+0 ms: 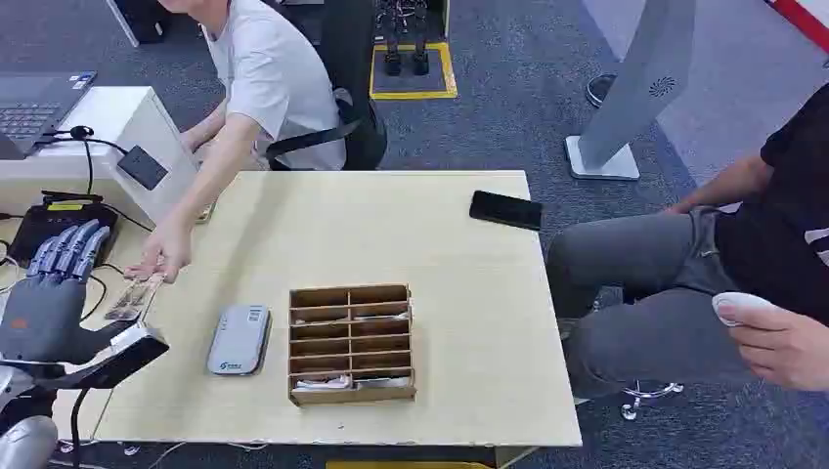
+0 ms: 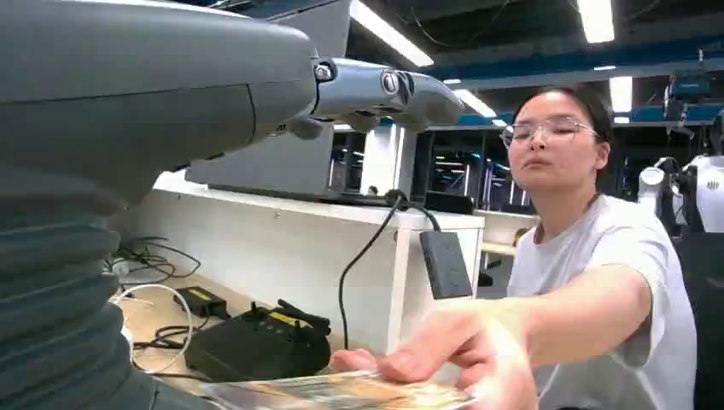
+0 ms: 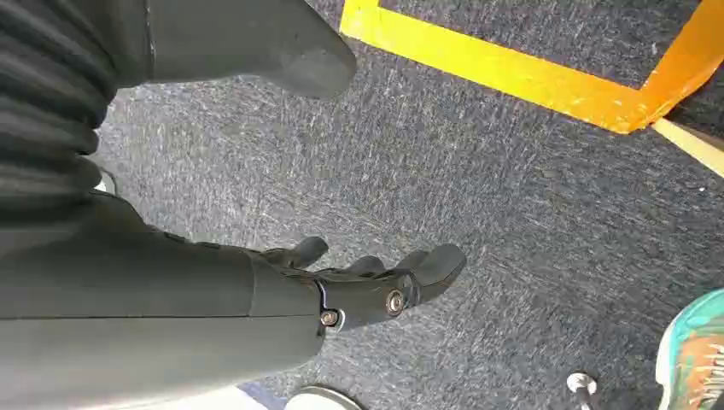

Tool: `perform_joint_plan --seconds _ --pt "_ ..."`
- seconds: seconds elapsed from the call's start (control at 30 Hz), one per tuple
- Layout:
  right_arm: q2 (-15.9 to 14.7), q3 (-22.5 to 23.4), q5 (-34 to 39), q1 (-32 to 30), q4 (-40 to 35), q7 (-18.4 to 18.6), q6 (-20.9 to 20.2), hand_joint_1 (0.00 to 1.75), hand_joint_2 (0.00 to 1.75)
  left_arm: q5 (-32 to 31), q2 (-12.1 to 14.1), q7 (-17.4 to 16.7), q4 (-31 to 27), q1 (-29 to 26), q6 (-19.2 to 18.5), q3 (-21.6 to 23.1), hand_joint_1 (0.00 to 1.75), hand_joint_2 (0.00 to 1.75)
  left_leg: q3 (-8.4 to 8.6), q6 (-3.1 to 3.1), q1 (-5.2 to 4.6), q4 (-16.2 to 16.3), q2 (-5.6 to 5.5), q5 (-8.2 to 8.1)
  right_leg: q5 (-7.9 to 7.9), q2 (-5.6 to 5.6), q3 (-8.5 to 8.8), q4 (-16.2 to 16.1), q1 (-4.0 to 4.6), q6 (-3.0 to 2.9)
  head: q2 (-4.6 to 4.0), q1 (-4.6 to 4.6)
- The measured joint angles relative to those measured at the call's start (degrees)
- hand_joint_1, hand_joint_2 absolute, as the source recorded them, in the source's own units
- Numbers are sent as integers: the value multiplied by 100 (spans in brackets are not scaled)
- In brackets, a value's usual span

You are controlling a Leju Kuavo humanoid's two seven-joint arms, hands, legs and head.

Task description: Pass the card to the sensor for recognition and then transmit it.

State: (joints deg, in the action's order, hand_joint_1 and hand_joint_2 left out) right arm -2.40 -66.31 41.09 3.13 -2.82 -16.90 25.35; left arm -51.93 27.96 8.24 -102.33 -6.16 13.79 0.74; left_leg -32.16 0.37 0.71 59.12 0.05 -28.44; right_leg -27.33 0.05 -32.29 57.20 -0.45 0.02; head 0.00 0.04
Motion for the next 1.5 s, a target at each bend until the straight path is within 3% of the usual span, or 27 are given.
perform_joint_plan --seconds 0.2,0.23,0.27,0.73,0.8,0.9,1.17,1.3,1.37,1.5 --pt "0 -2 0 0 0 0 0 0 175 0 -2 0 0 0 0 2 0 175 0 0 0 0 0 0 0 0 0 0 0 0 0 0" --pt "0 -2 0 0 0 0 0 0 175 0 -2 0 0 0 0 2 175 175 0 0 0 0 0 0 0 0 0 0 0 0 0 0" --pt "0 -2 0 0 0 0 0 0 175 0 -2 0 0 0 0 2 169 175 0 0 0 0 0 0 0 0 0 0 0 0 0 0" --pt "0 -7 13 0 0 0 2 0 175 89 -2 11 2 4 31 2 175 175 0 0 0 0 0 0 0 0 0 0 0 0 0 0" --pt "0 -15 15 0 0 2 4 0 175 105 -4 15 4 19 55 2 154 175 0 0 0 0 0 0 0 0 0 0 0 0 0 0" --pt "0 -26 15 0 0 20 13 0 175 114 -4 20 7 35 61 2 175 175 0 0 0 0 0 0 0 0 -1 0 0 0 0 0" --pt "0 -31 85 1 -2 42 28 0 175 190 -13 72 50 57 66 2 175 175 0 0 0 0 0 0 0 0 0 0 0 0 0 0" --pt "-2 -44 92 0 -4 42 44 0 175 607 -31 282 50 55 35 2 175 175 -1 0 0 0 0 0 0 0 0 0 0 0 -2 0" --pt "0 -72 120 0 -4 52 44 0 175 926 -76 293 50 56 -211 2 175 175 0 0 0 0 0 0 0 0 0 0 0 0 0 0" --pt "0 -127 221 1 6 59 37 0 175 1806 -192 -113 50 89 -1242 2 175 175 0 0 -1 0 0 0 0 0 0 -1 0 0 0 0"
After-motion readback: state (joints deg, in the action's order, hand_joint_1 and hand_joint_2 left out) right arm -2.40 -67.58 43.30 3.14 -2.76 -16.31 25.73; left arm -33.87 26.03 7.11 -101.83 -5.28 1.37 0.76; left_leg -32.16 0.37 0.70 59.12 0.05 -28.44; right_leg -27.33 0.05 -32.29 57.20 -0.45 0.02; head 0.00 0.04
